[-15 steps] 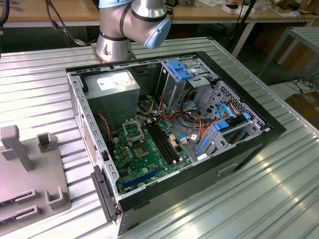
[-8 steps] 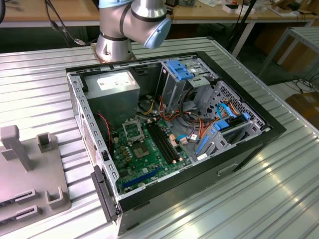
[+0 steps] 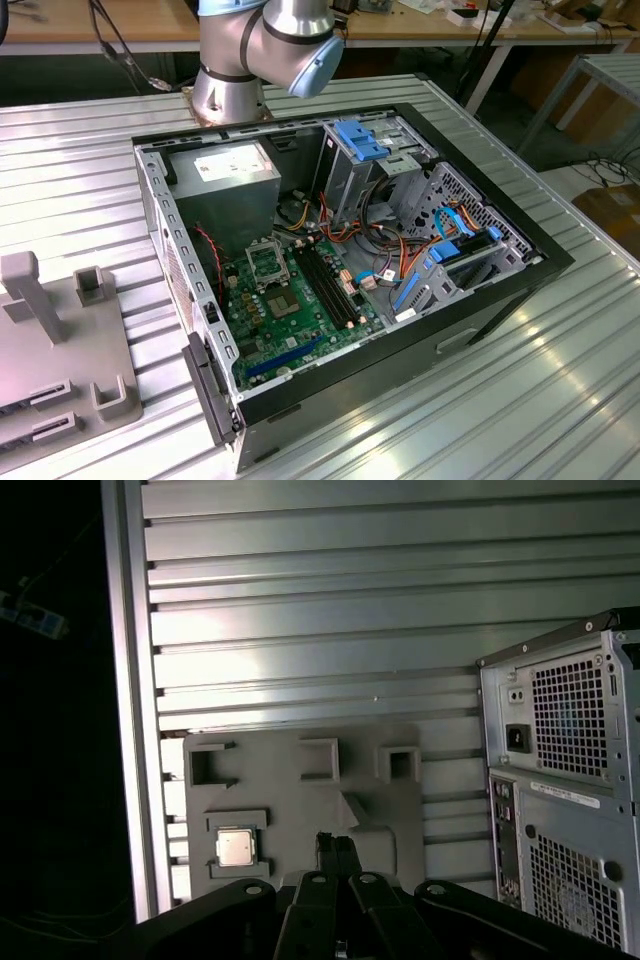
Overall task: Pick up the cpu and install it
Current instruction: 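Reach for the cpu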
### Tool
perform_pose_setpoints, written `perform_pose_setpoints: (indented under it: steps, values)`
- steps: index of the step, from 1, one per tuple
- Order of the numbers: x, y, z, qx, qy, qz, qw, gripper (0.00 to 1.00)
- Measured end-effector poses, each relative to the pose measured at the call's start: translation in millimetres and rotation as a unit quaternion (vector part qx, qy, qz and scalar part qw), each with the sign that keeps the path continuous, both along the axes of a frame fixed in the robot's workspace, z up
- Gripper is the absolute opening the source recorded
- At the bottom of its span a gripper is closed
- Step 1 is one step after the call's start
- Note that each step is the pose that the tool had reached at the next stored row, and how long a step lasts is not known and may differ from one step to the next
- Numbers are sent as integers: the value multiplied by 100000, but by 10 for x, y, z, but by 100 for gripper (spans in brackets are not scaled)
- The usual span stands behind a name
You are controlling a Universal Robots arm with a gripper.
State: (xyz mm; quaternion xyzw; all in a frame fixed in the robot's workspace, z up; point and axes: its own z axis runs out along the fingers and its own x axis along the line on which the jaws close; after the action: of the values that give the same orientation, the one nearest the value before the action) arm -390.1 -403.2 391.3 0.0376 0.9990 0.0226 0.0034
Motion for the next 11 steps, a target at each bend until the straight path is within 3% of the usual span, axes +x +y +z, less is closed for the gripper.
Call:
perform_pose_setpoints:
  steps: [11]
  values:
    - [-97, 0, 1, -2, 4, 2, 100000, 11]
